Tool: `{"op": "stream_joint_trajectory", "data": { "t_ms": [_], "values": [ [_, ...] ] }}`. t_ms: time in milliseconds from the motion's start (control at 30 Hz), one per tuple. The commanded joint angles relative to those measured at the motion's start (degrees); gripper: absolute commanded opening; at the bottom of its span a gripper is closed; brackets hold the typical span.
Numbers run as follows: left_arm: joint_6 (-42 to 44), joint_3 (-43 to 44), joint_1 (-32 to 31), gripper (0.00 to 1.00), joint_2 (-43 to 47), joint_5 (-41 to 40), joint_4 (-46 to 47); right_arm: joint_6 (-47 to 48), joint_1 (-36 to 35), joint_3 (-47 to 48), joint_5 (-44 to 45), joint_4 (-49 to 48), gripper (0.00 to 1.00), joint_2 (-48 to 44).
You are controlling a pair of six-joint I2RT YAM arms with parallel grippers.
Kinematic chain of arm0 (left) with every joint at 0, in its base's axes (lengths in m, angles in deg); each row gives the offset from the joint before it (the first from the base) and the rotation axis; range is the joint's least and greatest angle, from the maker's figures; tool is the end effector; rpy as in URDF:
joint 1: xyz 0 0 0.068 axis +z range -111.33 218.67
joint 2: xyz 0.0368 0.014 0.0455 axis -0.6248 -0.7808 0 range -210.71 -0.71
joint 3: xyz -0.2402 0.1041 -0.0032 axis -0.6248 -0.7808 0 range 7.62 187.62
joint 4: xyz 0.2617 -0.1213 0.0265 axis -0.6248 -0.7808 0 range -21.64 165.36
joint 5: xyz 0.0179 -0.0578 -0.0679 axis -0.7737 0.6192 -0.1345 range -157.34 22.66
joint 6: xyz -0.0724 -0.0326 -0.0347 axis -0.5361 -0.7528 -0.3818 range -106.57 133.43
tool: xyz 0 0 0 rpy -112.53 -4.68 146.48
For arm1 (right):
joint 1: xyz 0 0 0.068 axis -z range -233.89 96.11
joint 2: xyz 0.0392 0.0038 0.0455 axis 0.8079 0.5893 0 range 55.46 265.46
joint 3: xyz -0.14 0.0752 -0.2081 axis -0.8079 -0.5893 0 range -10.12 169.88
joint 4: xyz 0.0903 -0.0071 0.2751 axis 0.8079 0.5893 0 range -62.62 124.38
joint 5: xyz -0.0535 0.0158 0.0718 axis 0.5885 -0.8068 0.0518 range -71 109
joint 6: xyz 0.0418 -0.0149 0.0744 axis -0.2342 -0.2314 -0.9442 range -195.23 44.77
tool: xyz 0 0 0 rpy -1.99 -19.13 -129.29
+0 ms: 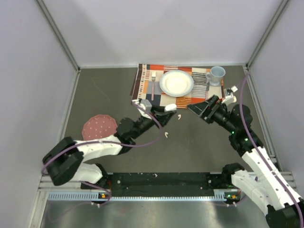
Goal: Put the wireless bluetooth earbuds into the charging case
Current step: Open the charging case.
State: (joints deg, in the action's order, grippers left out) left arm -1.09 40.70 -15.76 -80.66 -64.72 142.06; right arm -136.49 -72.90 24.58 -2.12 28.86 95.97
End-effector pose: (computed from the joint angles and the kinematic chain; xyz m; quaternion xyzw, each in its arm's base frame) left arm 0.2003 -0.2861 0.2537 0.2137 0.5338 -0.4738 0.6670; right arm 0.2290 0.1081 0.2912 0.1530 0.7319 0.5238 0.4080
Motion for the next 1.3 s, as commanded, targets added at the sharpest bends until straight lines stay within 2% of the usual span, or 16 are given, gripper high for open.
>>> {"op": "stream_joint_trajectory", "data": {
  "t_ms": [0, 33, 100, 167, 367, 467, 533, 800, 1267],
  "values": [
    [-5.52, -1.7, 6.52, 0.0, 9.97, 20.22, -7.35, 23.77, -0.42, 8.01, -5.58, 5.2, 0.9, 0.97],
    [-4.99, -1.62, 7.93, 0.0, 11.29, 23.63, -9.55, 25.9, -0.42, 9.58, -7.77, 5.2, 0.89, 1.32],
    [-2.45, -0.57, 8.55, 0.0, 14.98, 25.51, -17.43, 30.81, -0.51, 11.44, -14.1, 6.77, 0.89, 2.72],
    [-1.22, -0.12, 8.64, 0.0, 17.44, 27.44, -20.63, 33.38, -0.94, 14.07, -17.61, 8.71, 0.89, 3.69],
    [2.83, 2.16, 8.64, 0.0, 17.54, 39.2, -27.49, 39.8, -6.3, 17.5, -19.39, 10.91, 0.89, 3.7],
    [2.66, 1.38, 8.64, 0.0, 15.88, 40.98, -23.74, 43.49, -13.05, 19.09, -17.73, 13.38, 0.88, 4.23],
    [2.13, -0.12, 8.64, 0.0, 15.96, 40.98, -21.18, 44.2, -14.21, 18.48, -16.15, 13.55, 0.88, 3.79],
    [0.64, -4.51, 8.56, 0.0, 16.48, 39.14, -10.56, 46.66, -17.11, 18.39, -13.77, 16.54, 0.87, 5.36],
    [-2.08, -6.1, 8.56, 0.0, 15.17, 36.94, -3.68, 46.93, -19.58, 18.56, -10.43, 15.31, 0.87, 9.5]
  ]
}}
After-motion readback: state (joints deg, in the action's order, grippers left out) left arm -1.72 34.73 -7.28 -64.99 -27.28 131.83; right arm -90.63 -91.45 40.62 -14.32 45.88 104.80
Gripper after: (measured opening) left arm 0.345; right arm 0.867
